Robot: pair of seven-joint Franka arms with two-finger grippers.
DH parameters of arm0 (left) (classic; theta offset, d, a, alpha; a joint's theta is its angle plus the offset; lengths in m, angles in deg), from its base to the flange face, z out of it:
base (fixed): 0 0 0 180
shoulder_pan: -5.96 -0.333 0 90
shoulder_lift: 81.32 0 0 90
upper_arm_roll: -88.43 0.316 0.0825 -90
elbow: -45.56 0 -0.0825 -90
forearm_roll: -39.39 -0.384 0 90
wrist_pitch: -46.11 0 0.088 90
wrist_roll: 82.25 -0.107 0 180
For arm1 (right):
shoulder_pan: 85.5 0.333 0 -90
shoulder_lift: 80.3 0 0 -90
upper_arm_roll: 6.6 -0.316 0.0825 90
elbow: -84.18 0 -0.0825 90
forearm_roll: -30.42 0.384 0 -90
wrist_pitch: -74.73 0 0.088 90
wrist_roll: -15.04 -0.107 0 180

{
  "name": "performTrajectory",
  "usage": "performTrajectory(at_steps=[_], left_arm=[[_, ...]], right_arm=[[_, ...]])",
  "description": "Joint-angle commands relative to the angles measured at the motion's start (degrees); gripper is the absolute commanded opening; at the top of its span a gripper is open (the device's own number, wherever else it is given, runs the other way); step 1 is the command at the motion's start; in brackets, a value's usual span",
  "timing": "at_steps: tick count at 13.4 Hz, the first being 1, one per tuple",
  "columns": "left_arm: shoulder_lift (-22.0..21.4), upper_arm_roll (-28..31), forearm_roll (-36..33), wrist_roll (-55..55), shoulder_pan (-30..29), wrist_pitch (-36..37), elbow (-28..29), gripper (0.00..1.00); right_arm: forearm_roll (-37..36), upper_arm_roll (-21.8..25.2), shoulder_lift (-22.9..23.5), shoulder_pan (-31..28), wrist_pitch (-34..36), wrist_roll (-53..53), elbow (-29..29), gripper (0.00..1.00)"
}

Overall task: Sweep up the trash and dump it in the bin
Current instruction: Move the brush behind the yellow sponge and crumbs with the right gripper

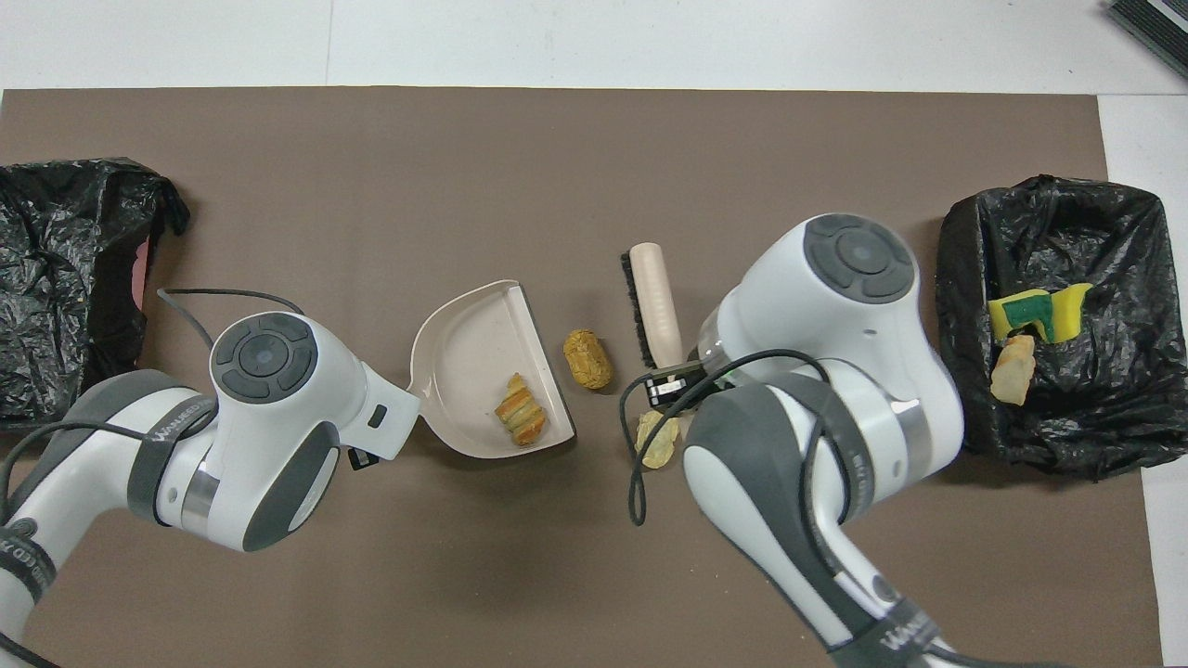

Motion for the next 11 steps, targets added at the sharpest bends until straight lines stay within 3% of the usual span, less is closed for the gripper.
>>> performTrajectory(at_steps=[1,3,6,11], left_arm=[[-1.3,0.6,-0.6,-5.4,0.9,-0.9,1.6,0.0],[-1.3,0.7,-0.8,-11.5,1.1,-0.5,1.6,0.0],[-1.5,0.6,-0.7,-9.4,1.1,-0.3,1.8,0.0],[-1.6,0.6,-0.7,-6.2,1.1,-0.7,2.0,0.0]], right_arm=[[-4.6,-0.6,-2.6,-4.4,2.6,-2.9,3.1,0.0],[-8.7,-0.6,-5.0,-7.4,2.0,-3.3,7.8,0.0],[-9.0,-0.7,-9.4,-11.7,-0.8,-3.5,16.2,0.0],[-9.0,-0.8,-21.9,-13.8,-12.4,-3.4,37.1,0.0]])
